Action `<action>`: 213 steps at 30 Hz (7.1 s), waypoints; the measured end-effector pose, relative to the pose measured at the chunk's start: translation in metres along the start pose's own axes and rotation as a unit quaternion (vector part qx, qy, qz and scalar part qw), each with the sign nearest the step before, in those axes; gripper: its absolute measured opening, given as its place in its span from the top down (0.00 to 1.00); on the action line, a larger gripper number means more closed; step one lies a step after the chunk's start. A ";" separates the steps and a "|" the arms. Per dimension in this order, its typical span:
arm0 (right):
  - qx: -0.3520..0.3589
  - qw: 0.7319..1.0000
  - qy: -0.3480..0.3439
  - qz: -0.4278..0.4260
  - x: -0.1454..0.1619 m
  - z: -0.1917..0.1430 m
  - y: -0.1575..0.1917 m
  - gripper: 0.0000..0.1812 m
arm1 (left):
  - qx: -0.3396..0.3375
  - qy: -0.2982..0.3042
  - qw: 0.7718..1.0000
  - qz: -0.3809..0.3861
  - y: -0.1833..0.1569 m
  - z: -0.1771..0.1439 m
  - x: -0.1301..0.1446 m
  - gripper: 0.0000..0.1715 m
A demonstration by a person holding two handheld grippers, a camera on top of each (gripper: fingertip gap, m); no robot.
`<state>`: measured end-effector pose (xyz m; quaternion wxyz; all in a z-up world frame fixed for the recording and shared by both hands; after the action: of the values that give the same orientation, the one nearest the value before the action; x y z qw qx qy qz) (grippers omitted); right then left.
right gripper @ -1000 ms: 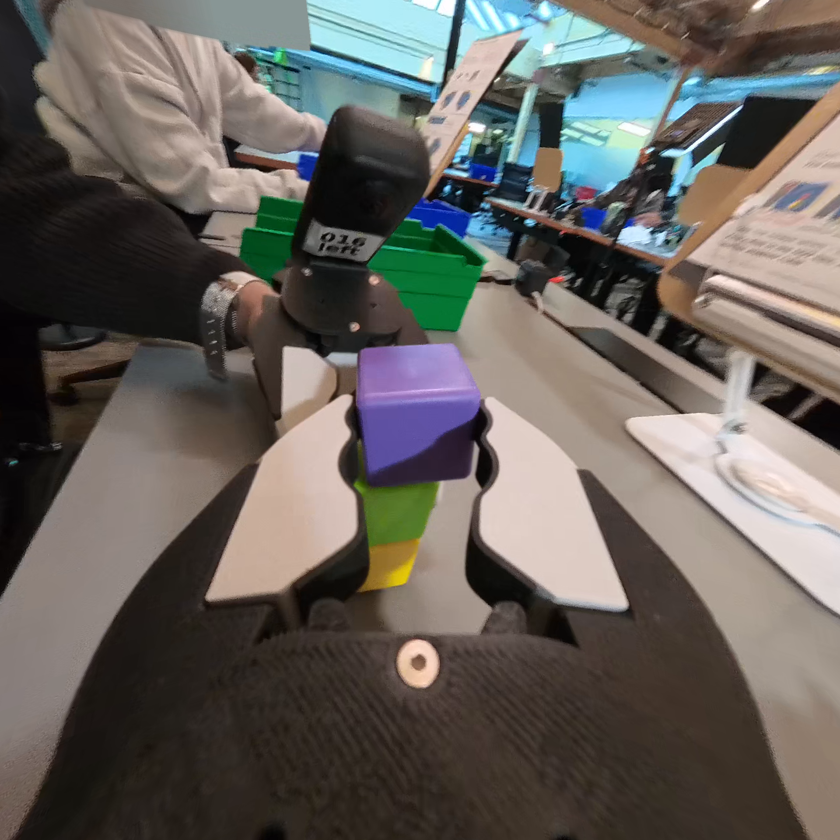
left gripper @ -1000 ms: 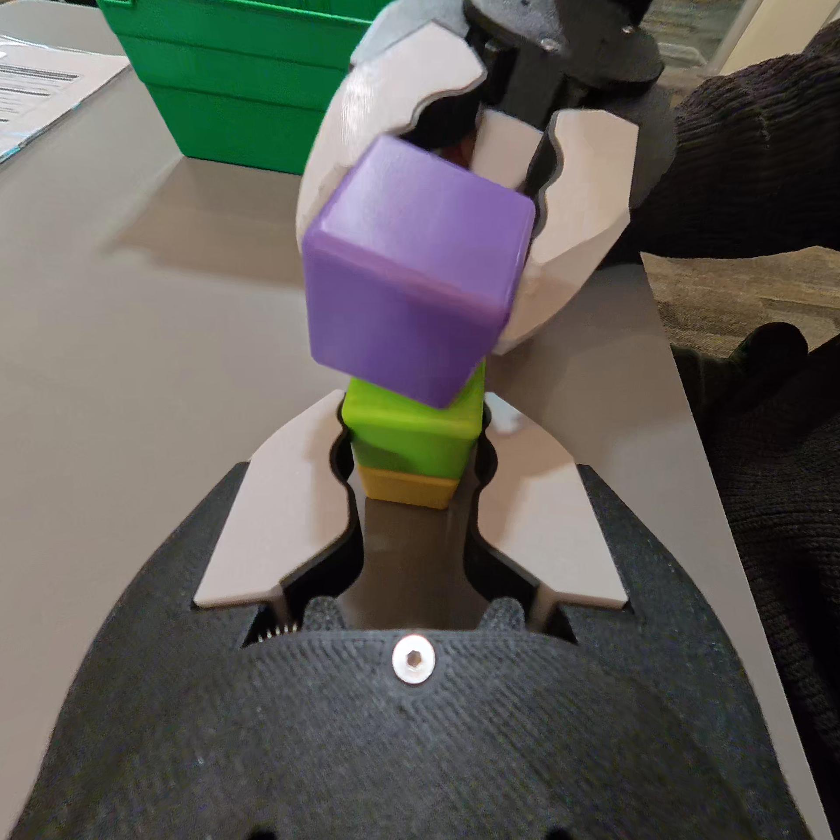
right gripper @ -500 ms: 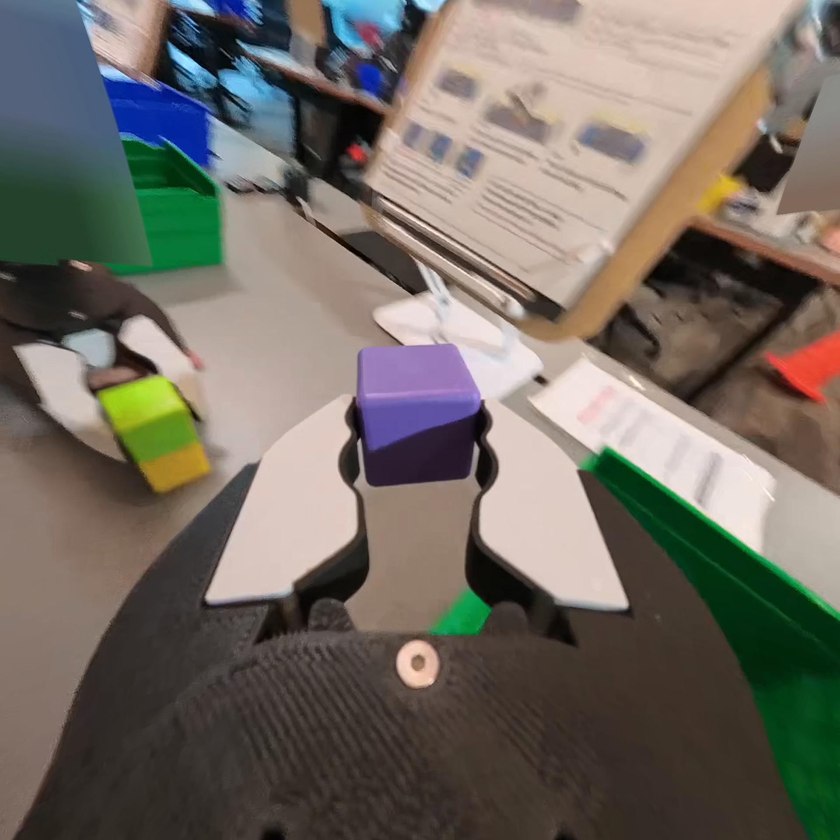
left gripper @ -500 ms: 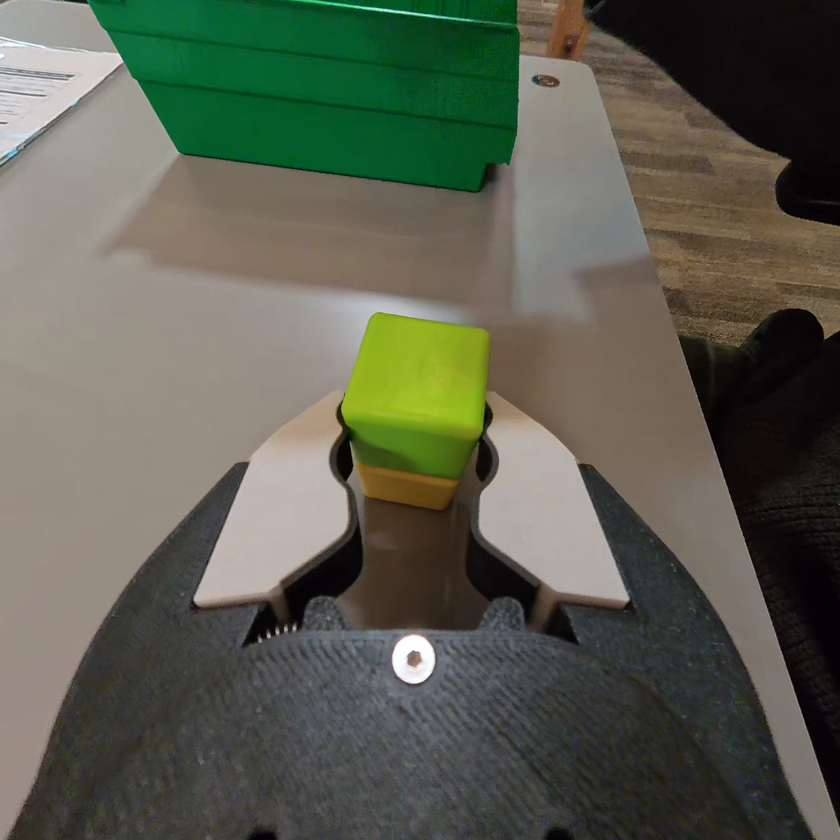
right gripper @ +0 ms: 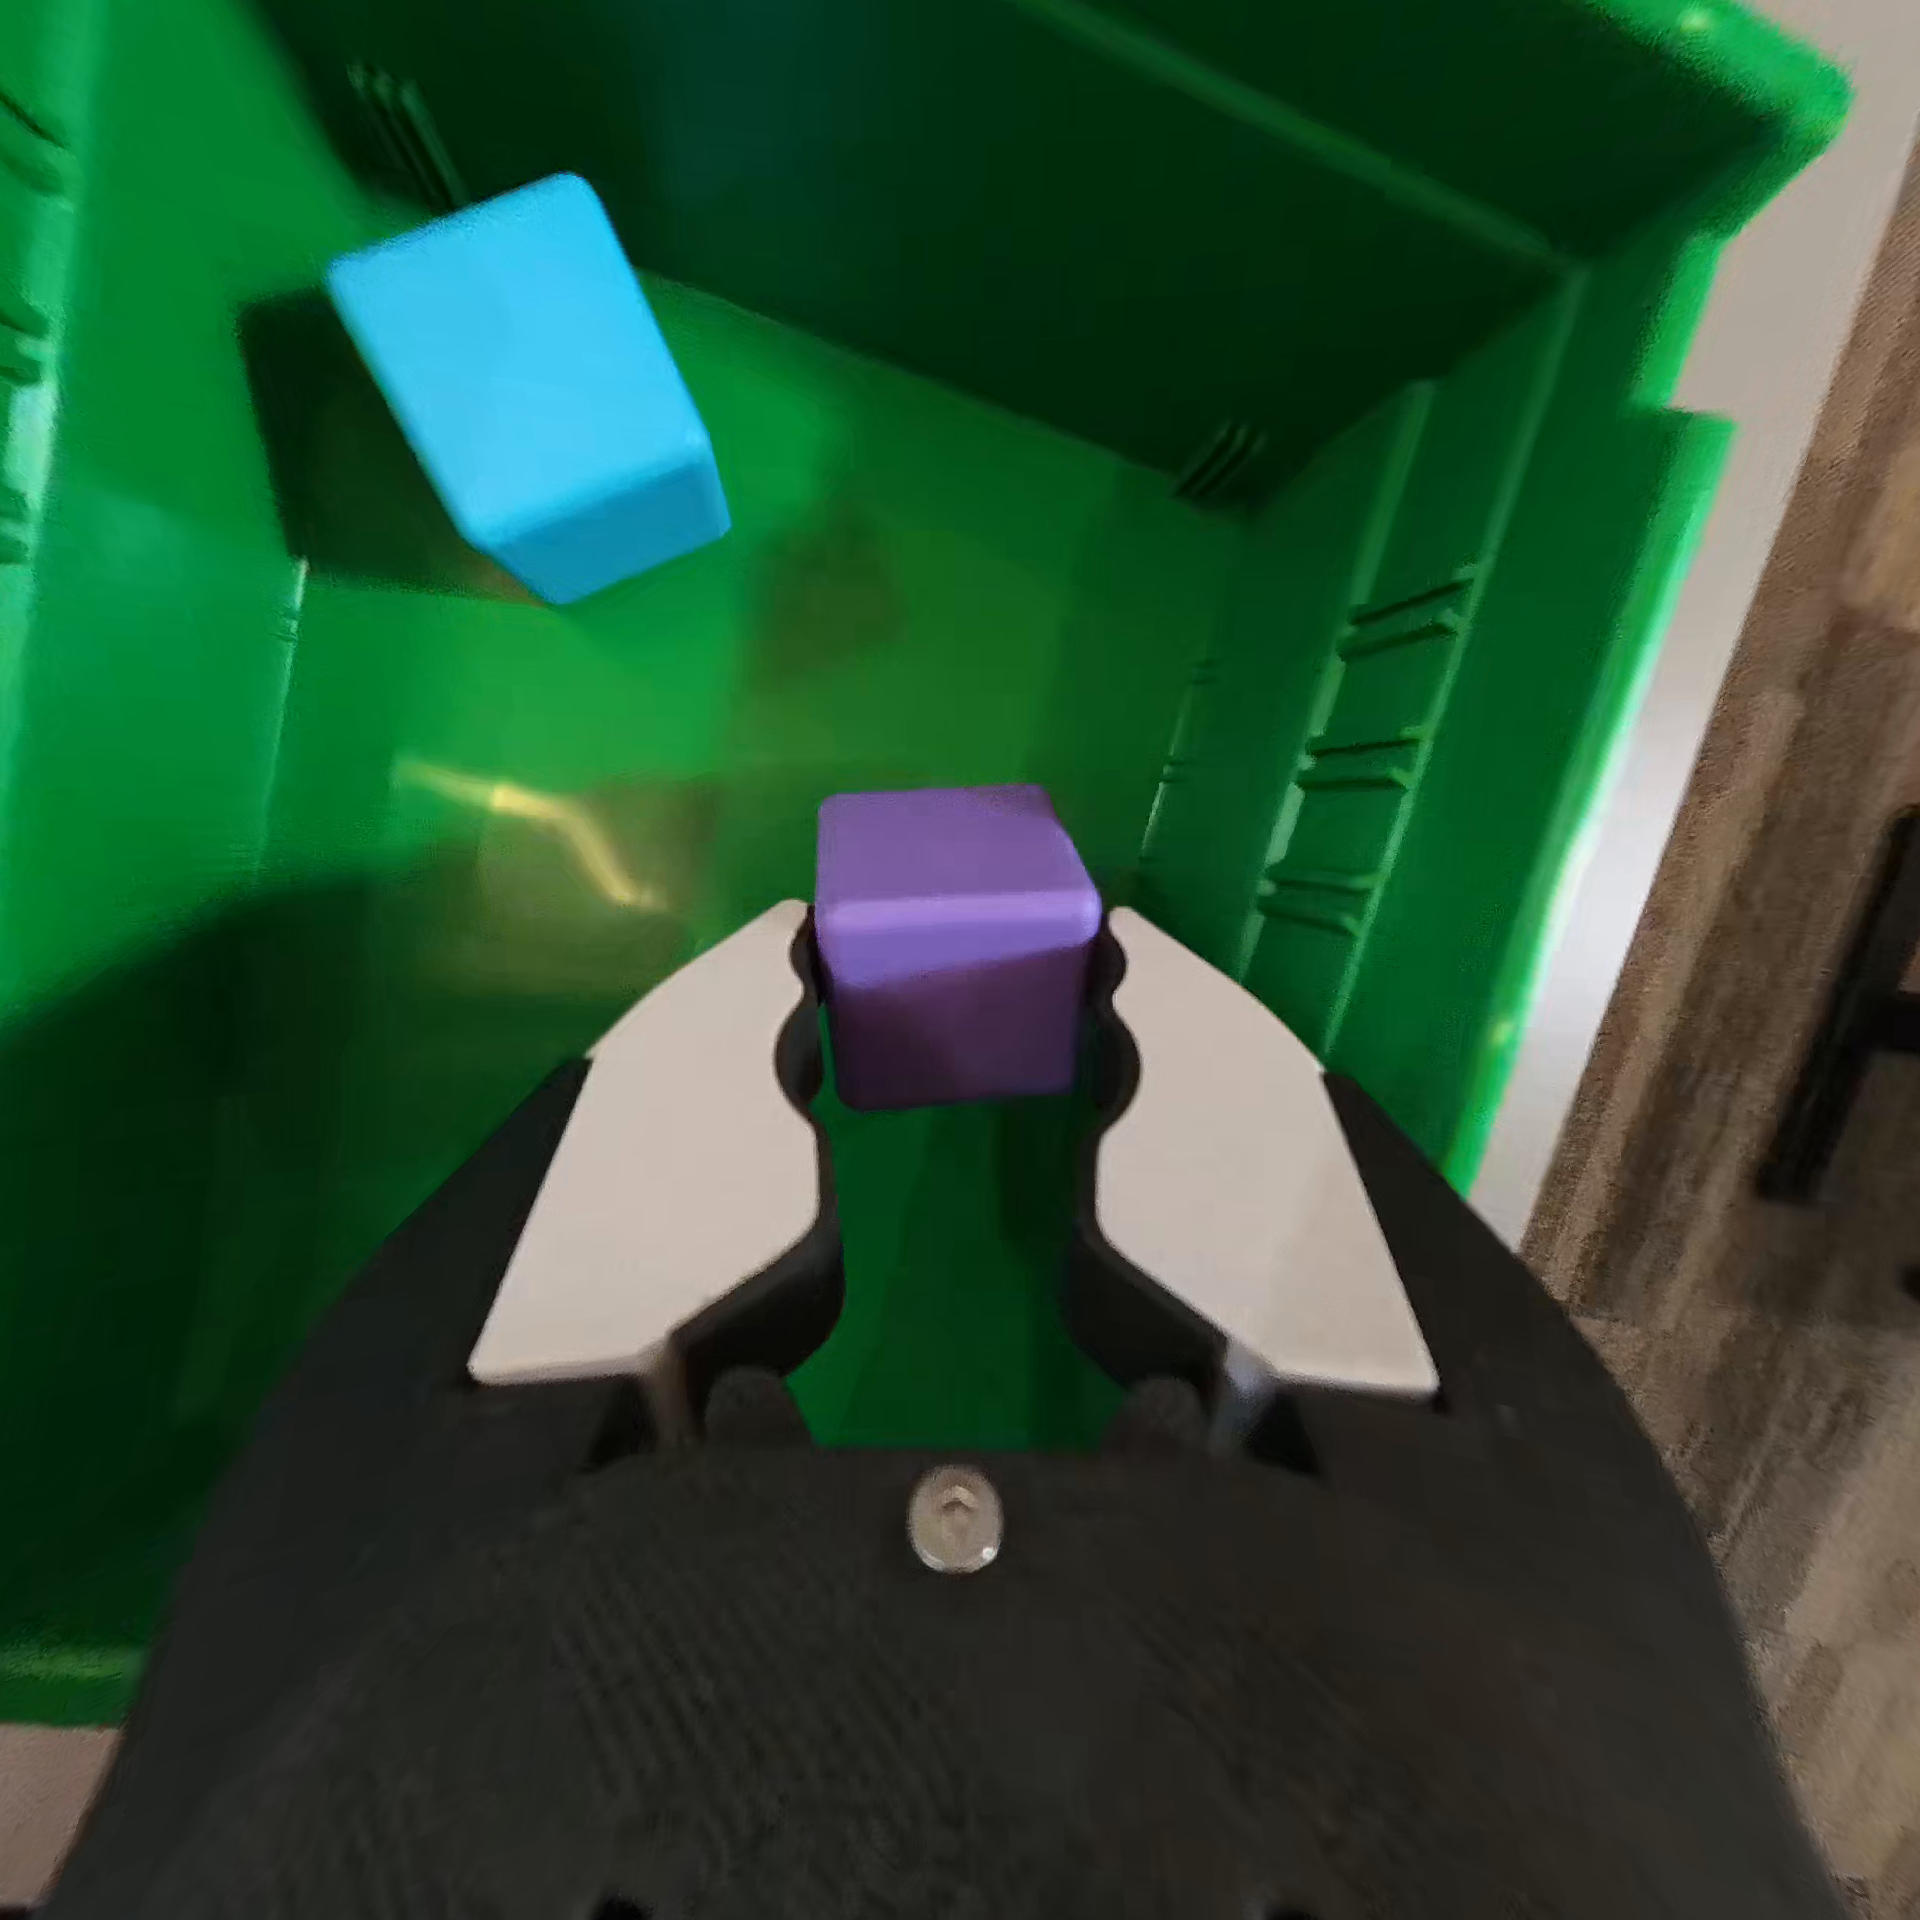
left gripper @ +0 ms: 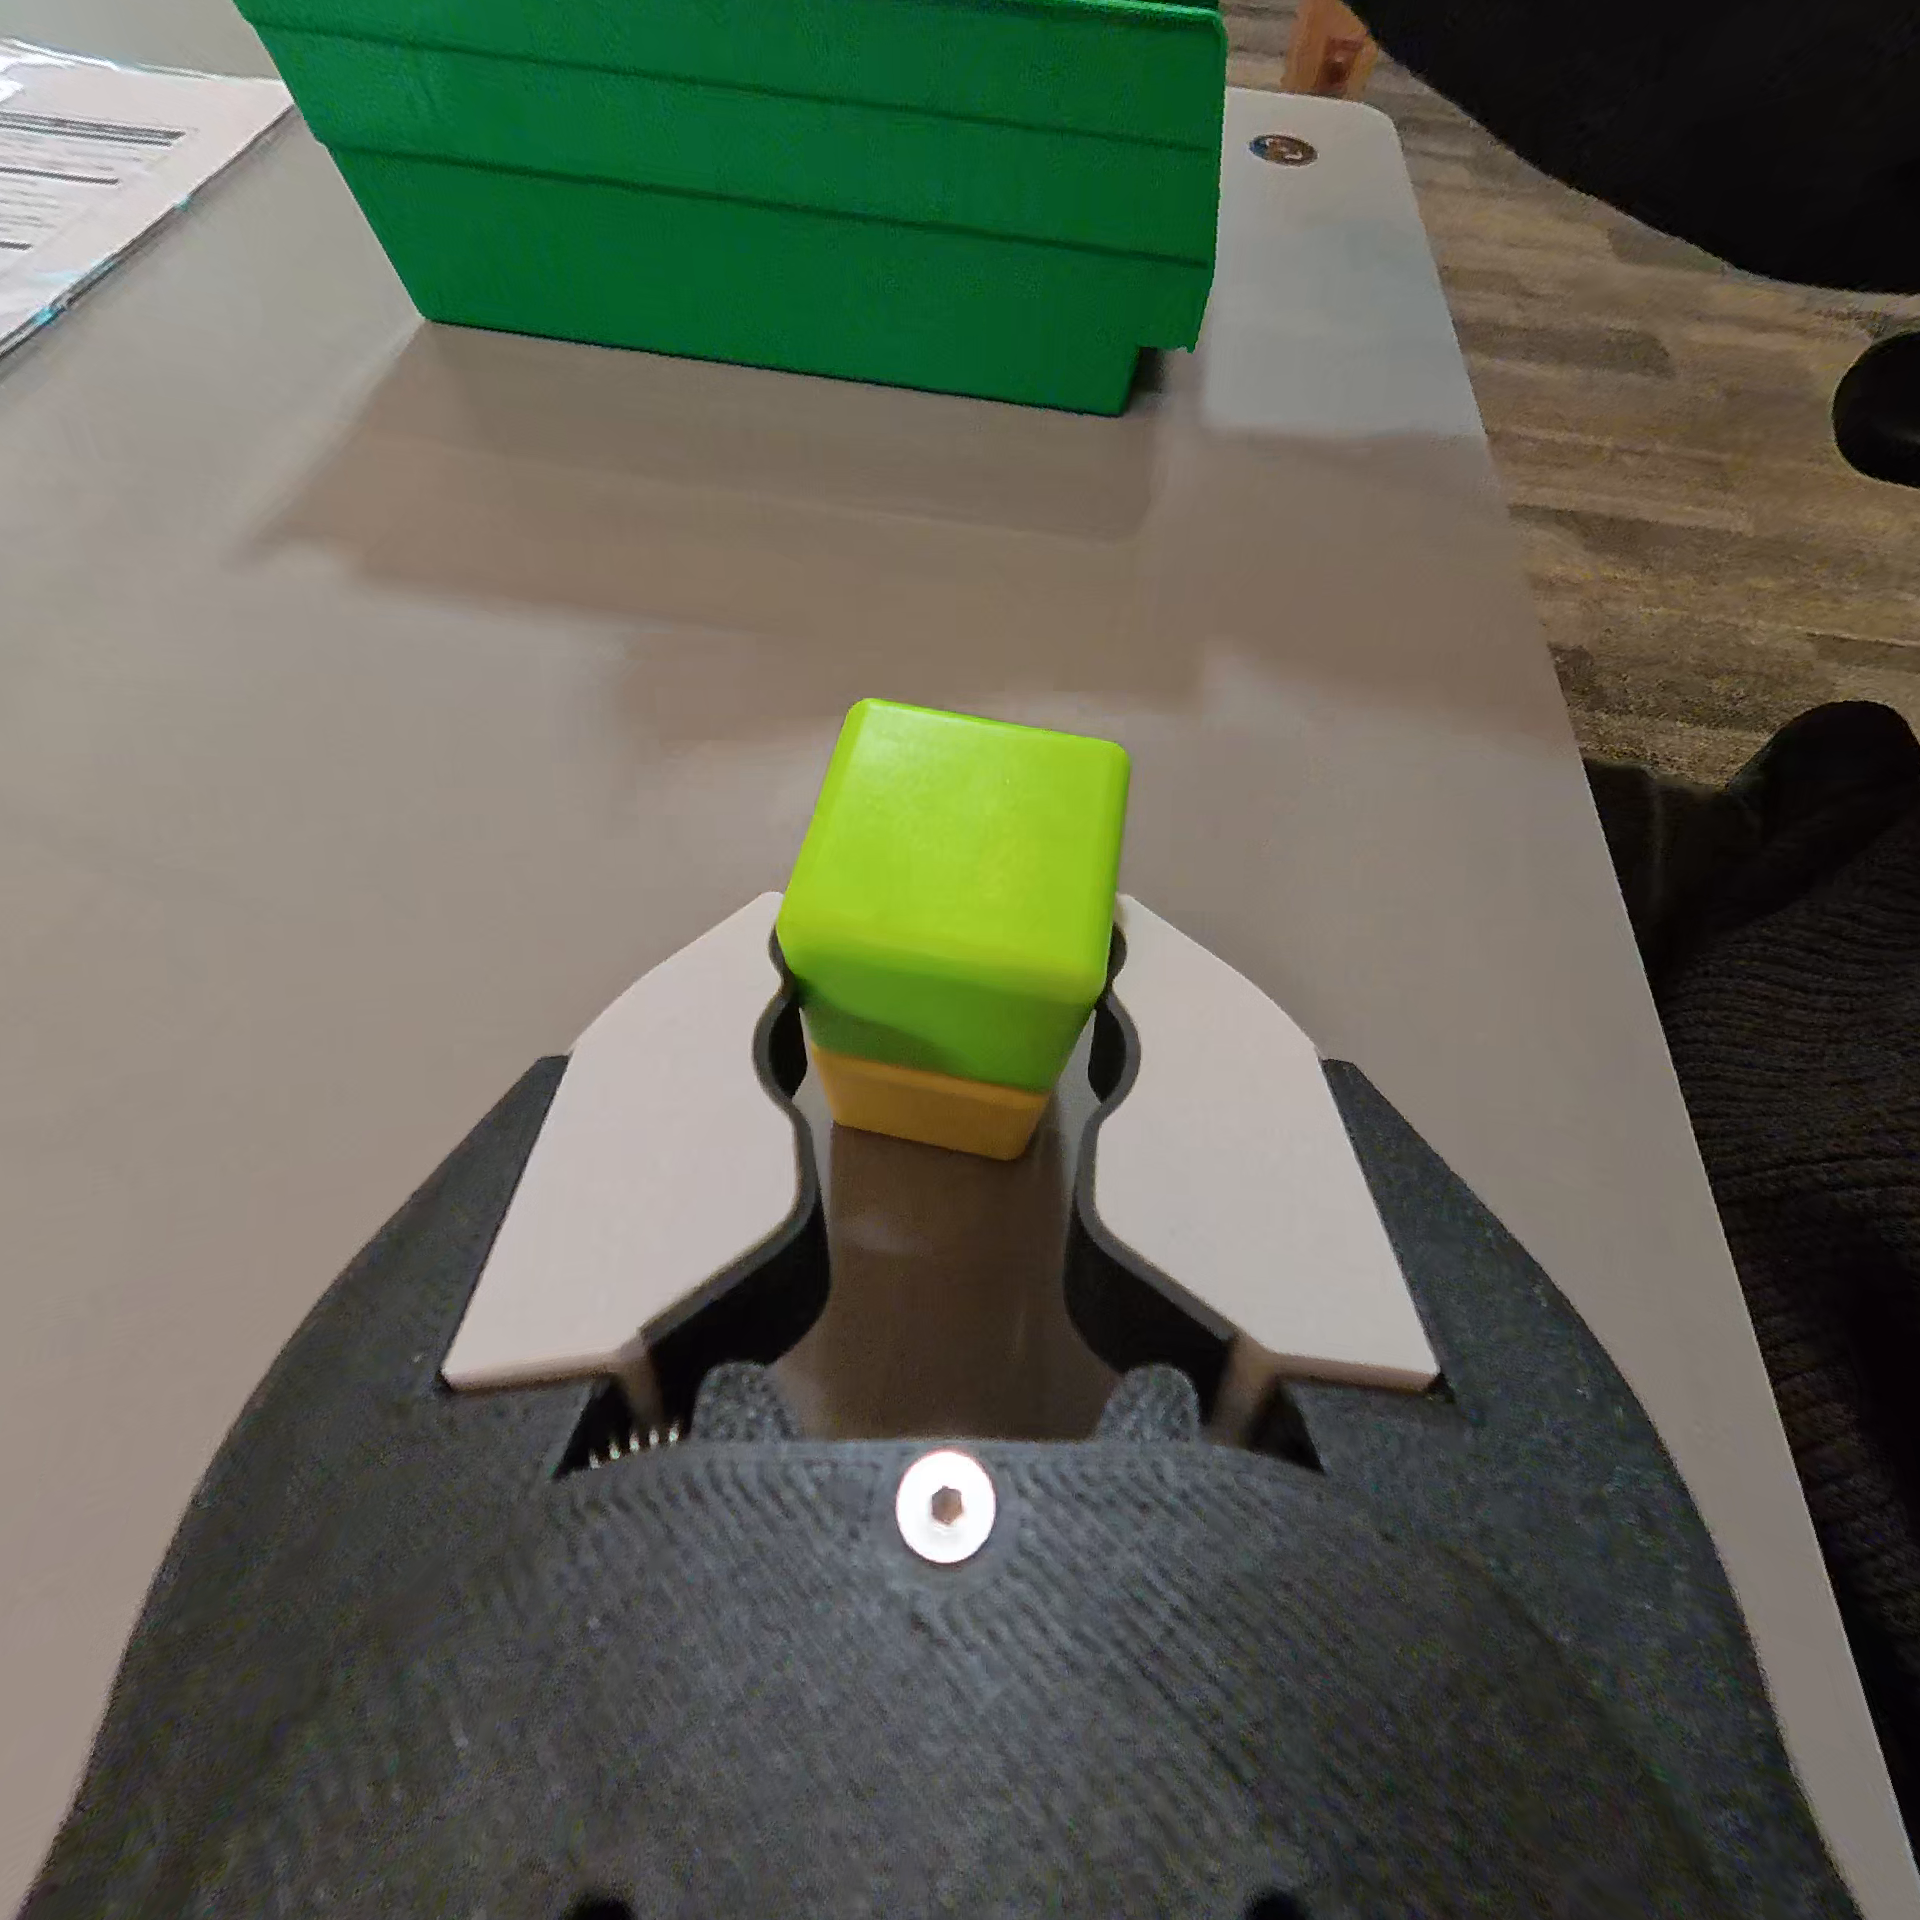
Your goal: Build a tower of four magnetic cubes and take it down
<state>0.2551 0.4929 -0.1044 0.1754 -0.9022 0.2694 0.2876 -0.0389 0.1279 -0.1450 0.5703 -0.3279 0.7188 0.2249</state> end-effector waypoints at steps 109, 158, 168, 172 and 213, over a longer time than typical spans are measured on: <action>-0.051 0.983 -0.152 -0.096 0.017 -0.009 0.085 0.72 | 0.006 0.153 0.988 0.018 -0.001 0.010 0.018 0.71; -0.388 0.840 -0.284 -0.252 0.020 -0.027 0.339 0.64 | 0.009 0.153 0.988 0.002 0.004 0.000 0.020 0.58; -0.393 0.824 -0.331 -0.238 0.007 -0.058 0.324 0.73 | 0.009 0.149 0.989 -0.011 0.006 0.000 0.020 0.58; -0.387 0.826 -0.357 -0.204 -0.001 -0.101 0.300 0.73 | 0.007 0.151 0.989 -0.007 0.006 0.000 0.020 0.58; 0.143 0.984 -0.030 -0.103 0.086 -0.095 0.048 0.73 | -0.021 0.158 0.987 0.004 0.004 0.005 0.020 0.58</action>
<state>0.3266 0.3770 -0.0913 0.3390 -0.8818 0.2076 0.2537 -0.0411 0.1294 -0.1661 0.4415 -0.3684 0.7963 0.1879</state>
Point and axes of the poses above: each gripper's, where its closed fingertips meet, z out along the fingers, x out of its underside, y = z × x across the jaws, the point moved 10 cm from there along -z, back along the fingers, and after that the axes turned 15 degrees about -y, right-handed, at the moved point
